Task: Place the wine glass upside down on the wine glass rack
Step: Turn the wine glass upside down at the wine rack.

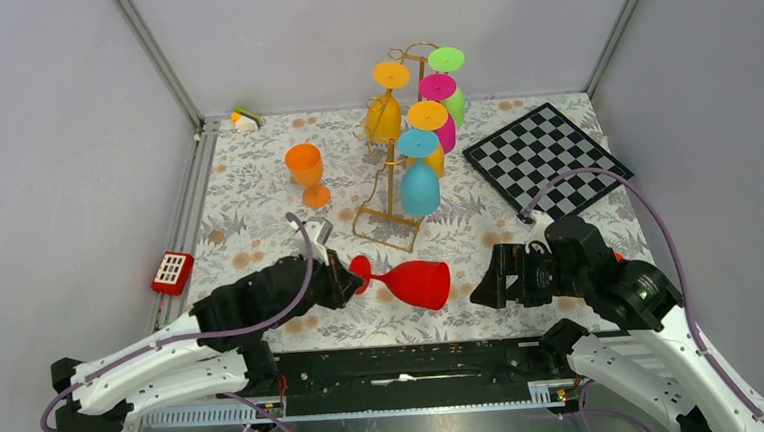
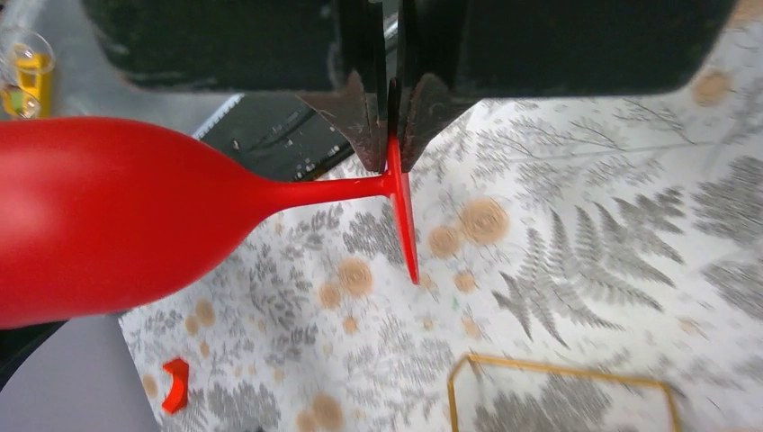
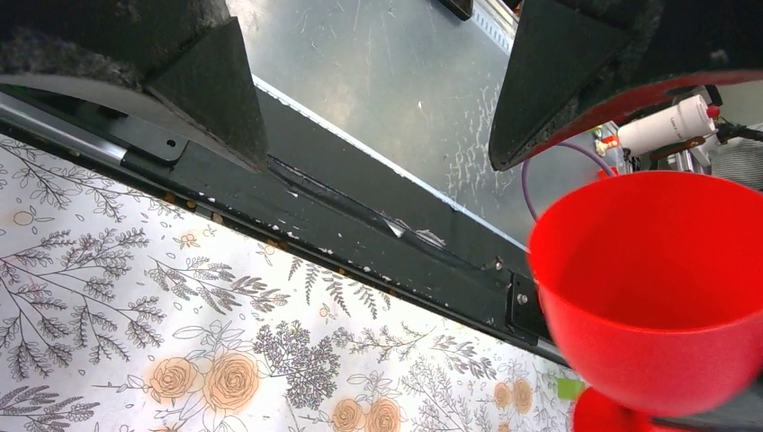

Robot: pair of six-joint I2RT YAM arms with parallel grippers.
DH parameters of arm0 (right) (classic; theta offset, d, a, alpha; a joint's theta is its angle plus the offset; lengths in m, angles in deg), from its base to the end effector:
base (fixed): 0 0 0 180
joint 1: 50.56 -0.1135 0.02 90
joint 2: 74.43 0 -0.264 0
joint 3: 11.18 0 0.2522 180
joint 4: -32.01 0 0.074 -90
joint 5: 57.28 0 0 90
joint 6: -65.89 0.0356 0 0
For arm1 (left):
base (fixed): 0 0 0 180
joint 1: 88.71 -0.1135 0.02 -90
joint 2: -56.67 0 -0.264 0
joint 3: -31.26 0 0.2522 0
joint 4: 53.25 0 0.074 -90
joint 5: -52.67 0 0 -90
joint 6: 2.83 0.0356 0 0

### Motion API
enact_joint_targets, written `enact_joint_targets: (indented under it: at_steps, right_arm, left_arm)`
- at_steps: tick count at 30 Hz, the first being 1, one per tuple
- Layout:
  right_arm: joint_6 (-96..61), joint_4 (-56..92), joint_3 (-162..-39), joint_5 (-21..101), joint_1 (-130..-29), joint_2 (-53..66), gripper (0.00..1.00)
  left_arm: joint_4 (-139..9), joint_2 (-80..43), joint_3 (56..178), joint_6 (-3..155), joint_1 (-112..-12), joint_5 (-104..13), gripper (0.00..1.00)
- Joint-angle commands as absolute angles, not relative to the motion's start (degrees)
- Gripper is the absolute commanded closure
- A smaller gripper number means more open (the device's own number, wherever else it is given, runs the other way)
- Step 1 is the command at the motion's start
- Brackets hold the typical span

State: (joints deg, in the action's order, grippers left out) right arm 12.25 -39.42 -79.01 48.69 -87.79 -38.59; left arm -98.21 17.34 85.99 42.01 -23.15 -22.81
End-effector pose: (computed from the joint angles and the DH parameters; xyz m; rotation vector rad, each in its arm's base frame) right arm 0.0765 0.0704 0.3329 -0.1788 2.4200 0.9569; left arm 0.0715 -0.1359 0.2943 0.2284 2.1896 -0.8931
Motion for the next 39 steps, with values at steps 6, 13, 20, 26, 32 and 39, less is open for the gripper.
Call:
enact_joint_targets:
  at_steps: [6,13,20,26,32,39]
  right_arm:
    - [11.04,-39.89,-78.27,45.3,-88.13,-38.53,0.01]
    - [10.57,-39.85,-78.8,45.02,-88.12,-37.65,0.0]
    - [11.04,-38.78,-78.86,45.27,-88.09,-37.19,0.0]
    - [11.14,-37.83,-79.02,46.12,-88.05,-36.02,0.0]
    - [12.55,-36.6,-78.97,47.72,-88.07,-35.54,0.0]
    - [17.2,-30.99,-77.76,53.35,-88.04,-36.28,0.0]
  left_arm:
    - [-104.22,18.82,98.13,66.89,-23.4,-11.41,1.0]
    - [-105.12,17.0,101.92,82.91,-23.38,-14.16,1.0]
    - [-104.55,15.43,103.32,95.46,-23.4,-14.69,1.0]
    - [-104.61,12.83,103.48,105.39,-23.34,-16.22,1.0]
    - [-104.53,10.97,103.59,113.77,-23.32,-19.99,1.0]
    - [-104.67,10.96,104.27,121.97,-23.02,-21.64,1.0]
